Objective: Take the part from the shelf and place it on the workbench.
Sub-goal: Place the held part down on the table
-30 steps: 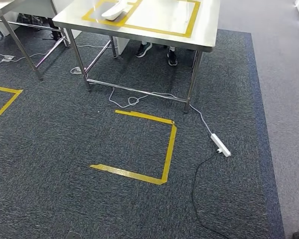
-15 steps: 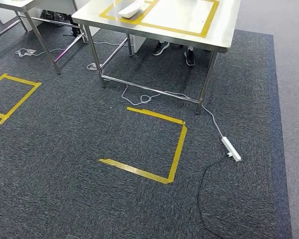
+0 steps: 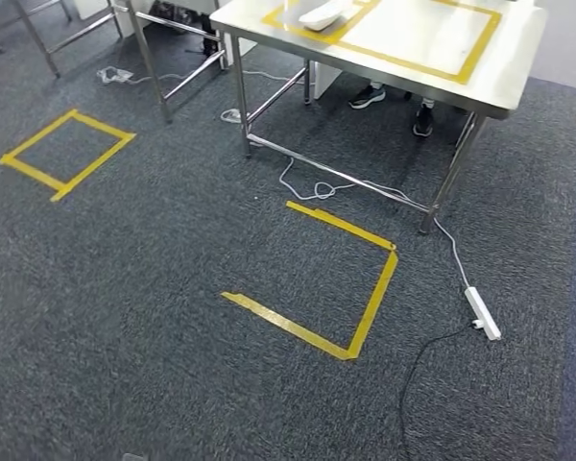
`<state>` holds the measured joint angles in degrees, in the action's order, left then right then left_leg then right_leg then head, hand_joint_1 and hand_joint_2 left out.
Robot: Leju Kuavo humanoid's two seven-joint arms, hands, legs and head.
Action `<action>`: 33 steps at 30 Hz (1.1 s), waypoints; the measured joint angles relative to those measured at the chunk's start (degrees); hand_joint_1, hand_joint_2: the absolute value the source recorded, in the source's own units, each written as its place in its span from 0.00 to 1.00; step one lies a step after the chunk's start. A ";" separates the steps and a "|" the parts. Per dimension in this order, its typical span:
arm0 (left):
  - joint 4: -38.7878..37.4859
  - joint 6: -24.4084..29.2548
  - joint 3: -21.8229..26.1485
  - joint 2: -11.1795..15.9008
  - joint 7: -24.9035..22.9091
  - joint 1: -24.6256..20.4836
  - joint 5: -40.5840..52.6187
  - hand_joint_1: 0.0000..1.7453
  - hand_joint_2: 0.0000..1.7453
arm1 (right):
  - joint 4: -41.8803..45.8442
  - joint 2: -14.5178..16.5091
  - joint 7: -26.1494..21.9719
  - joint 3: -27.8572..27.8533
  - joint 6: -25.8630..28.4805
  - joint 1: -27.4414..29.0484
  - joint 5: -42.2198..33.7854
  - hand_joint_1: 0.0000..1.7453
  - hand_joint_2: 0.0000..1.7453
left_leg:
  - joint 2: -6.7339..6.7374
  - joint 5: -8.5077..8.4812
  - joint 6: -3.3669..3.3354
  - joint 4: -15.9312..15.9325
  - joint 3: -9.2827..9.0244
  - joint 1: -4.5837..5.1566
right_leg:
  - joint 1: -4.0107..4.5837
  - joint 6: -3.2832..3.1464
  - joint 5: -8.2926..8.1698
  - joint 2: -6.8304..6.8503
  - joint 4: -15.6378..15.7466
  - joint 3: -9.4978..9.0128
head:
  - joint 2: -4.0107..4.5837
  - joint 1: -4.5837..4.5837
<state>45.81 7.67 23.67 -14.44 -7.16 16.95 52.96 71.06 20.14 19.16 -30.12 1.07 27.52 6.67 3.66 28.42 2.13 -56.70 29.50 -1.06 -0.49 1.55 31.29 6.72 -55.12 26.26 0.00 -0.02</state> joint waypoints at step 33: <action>1.36 -0.07 0.04 -0.91 0.03 0.48 -0.21 0.00 0.00 | -0.65 -0.01 -0.28 -0.69 0.07 -0.86 1.53 0.00 0.00 | -0.91 -0.61 -1.46 0.86 0.00 0.79 | 0.75 -0.92 -0.85 -0.01 -0.04 0.86 | 0.00 -0.46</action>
<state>47.17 7.61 23.71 -15.34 -7.13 17.43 52.75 70.41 20.13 18.87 -30.81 1.14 26.66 8.20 2.75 27.81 0.67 -55.84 29.49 -0.27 0.26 0.63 30.43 6.72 -55.16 27.12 0.00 -0.49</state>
